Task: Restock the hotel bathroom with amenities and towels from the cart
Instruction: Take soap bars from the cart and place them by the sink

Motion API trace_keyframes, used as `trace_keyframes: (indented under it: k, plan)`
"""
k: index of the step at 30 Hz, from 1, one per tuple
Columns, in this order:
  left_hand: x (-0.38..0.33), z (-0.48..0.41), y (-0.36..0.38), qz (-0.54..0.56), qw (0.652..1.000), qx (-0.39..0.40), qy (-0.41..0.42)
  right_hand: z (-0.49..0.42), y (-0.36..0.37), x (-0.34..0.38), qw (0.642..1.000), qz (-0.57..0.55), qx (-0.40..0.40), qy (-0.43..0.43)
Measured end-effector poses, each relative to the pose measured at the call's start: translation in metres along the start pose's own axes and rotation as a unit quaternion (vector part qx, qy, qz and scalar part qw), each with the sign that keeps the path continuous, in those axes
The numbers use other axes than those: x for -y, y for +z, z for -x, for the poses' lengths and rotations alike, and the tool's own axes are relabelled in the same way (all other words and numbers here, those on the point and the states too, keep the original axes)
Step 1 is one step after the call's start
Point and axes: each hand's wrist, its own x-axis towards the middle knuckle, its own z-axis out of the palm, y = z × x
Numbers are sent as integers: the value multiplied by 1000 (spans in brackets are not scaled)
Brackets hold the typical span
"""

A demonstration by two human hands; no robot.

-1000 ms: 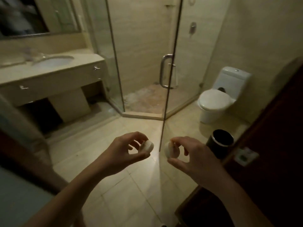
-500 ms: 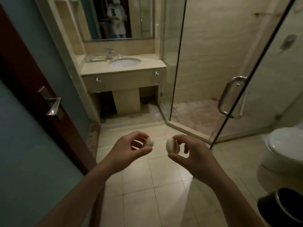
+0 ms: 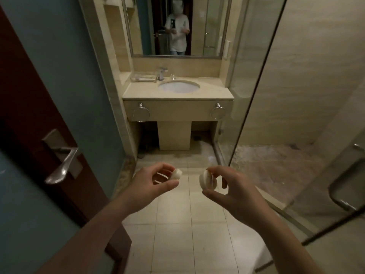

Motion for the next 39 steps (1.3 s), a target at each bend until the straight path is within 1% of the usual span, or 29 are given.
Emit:
trace_keyframes:
  k: [7,13,17,24,26,30,33,36,39]
  plan:
    - [19,-133,-44,-5,1000,-4,3,-143,9,-21,1000,0,2,1]
    - [26,-228,-68,91,994,-55,-19,-245,5,-40,1000,-6,-15,-7]
    - [40,-294,-84,120,989,-79,-42,-317,9,-64,1000,-17,5,-16]
    - [51,-434,-113,122,983,-125,-55,-470,5,-134,998,-40,25,-50]
    - [49,-455,-119,117,984,-121,-61,-500,0,-142,998,-32,21,-59]
    - [58,-532,-139,111,978,-159,-71,-593,-6,-168,995,-41,30,-80]
    - [67,-573,-156,118,974,-178,-73,-642,-3,-181,994,-41,37,-98]
    - [78,-607,-172,122,974,-173,-78,-687,4,-191,993,-40,41,-102]
    - [93,-641,-190,146,975,-141,-92,-728,12,-197,993,-46,46,-97]
